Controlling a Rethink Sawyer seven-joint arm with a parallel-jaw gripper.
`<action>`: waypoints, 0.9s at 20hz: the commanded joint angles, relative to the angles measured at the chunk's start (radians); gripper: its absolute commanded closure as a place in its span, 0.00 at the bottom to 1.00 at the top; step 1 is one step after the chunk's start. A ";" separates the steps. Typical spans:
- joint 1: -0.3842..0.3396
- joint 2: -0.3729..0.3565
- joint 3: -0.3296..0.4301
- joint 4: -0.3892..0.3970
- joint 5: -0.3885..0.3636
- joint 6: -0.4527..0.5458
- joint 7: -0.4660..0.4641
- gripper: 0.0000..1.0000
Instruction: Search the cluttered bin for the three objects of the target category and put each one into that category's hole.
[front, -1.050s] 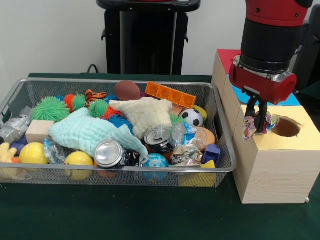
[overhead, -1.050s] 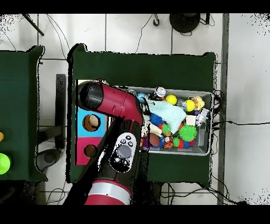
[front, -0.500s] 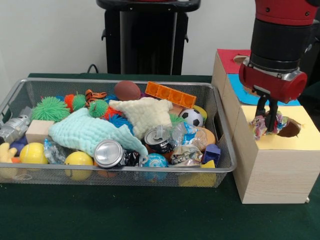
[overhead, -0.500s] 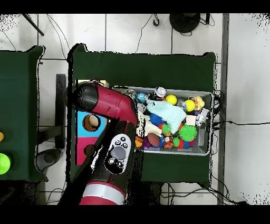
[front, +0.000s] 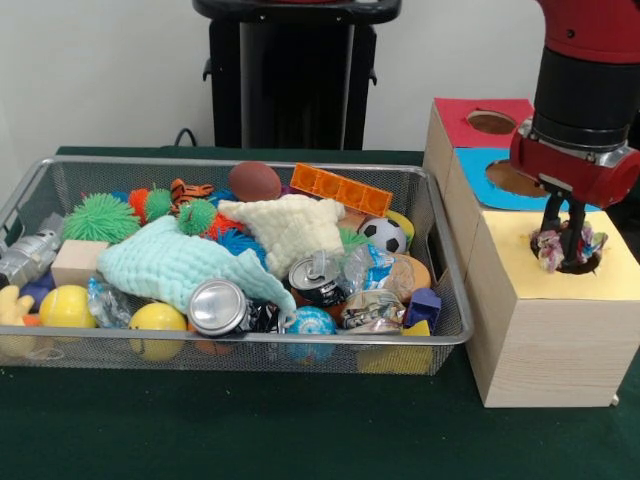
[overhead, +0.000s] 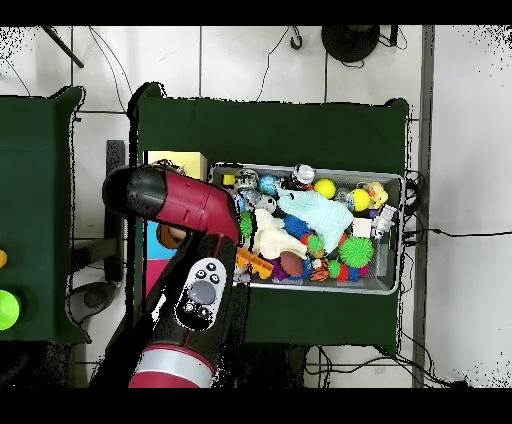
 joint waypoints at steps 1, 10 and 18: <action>0.003 0.072 0.103 0.101 0.039 -0.005 0.237 1.00; -0.001 0.104 0.104 0.101 0.047 -0.053 0.214 1.00; -0.010 0.104 0.103 0.118 0.050 -0.074 0.192 1.00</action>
